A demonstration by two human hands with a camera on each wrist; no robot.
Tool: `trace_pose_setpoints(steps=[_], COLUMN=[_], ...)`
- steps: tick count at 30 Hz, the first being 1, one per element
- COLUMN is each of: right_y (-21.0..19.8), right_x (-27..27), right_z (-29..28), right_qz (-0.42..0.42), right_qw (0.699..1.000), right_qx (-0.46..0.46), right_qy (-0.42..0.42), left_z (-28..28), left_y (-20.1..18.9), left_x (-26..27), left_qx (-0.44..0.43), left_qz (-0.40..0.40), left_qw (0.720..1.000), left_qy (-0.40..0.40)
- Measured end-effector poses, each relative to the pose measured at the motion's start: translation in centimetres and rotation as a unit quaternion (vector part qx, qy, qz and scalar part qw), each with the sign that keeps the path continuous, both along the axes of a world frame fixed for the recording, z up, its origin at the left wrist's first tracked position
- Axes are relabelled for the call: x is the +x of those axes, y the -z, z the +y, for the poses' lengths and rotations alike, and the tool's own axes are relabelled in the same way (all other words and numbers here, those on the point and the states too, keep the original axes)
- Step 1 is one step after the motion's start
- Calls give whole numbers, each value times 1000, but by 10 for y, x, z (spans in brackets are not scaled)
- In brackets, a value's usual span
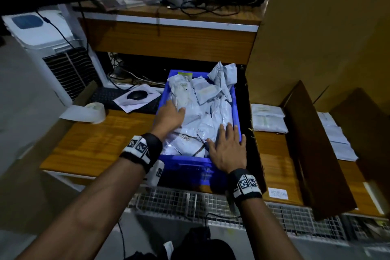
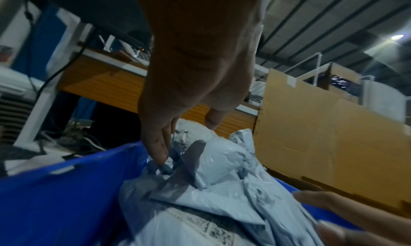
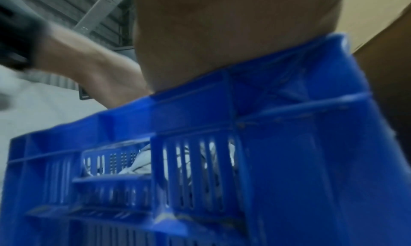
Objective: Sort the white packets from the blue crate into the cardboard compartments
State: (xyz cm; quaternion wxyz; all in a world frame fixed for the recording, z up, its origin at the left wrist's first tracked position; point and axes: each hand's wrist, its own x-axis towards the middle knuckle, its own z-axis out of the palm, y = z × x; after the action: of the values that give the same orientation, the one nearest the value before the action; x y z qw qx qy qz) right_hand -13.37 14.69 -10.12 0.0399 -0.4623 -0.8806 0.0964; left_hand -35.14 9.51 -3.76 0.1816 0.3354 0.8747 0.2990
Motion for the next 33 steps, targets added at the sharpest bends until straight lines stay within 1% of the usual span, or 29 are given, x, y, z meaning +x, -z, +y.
trace_pose_setpoints(steps=[2, 4, 6, 7, 9, 13, 16, 18, 20, 22, 24, 26, 28, 30, 32, 33], right_y=[1, 0, 0, 1, 2, 2, 0, 2, 4, 3, 3, 3, 1, -6, -22, -33], right_x=[0, 0, -1, -2, -2, -4, -5, -6, -7, -6, -4, -2, 0, -1, -4, -7], right_z=[1, 1, 2, 3, 4, 3, 3, 4, 3, 3, 4, 5, 5, 2, -6, -13], right_qz=[-10, -20, -30, -31, -30, -41, -33, -25, -23, -2, 26, 69, 144, 224, 291, 330], right_qw=[1000, 1000, 1000, 1000, 1000, 999, 999, 999, 999, 999, 999, 997, 988, 972, 955, 942], right_qx=[0, 1, -1, -1, 2, 2, 3, 7, 8, 13, 17, 12, -12, -22, -20, -35], right_qy=[0, -3, -3, -1, 1, 8, 14, 23, 30, 31, 32, 36, 52, 64, 53, 43], left_z=[10, 21, 31, 35, 39, 41, 41, 41, 37, 31, 23, 15, 5, -5, -11, -14], left_y=[0, 4, 7, 8, 8, 16, 14, 14, 10, 4, 0, -3, -7, -15, -22, -24], left_x=[-12, -19, -21, -21, -25, -35, -36, -38, -40, -41, -43, -46, -47, -44, -41, -39], left_qx=[-1, 34, 102, 126, 145, 143, 140, 138, 130, 134, 130, 120, 104, 105, 121, 127], left_qz=[-52, -134, -252, -291, -329, -356, -354, -367, -394, -422, -434, -429, -416, -418, -422, -420], left_qw=[998, 989, 959, 944, 928, 919, 923, 920, 910, 897, 889, 888, 887, 874, 859, 854], left_qy=[-21, -48, -79, -91, -101, -88, -56, -29, -3, 17, 67, 119, 169, 225, 264, 279])
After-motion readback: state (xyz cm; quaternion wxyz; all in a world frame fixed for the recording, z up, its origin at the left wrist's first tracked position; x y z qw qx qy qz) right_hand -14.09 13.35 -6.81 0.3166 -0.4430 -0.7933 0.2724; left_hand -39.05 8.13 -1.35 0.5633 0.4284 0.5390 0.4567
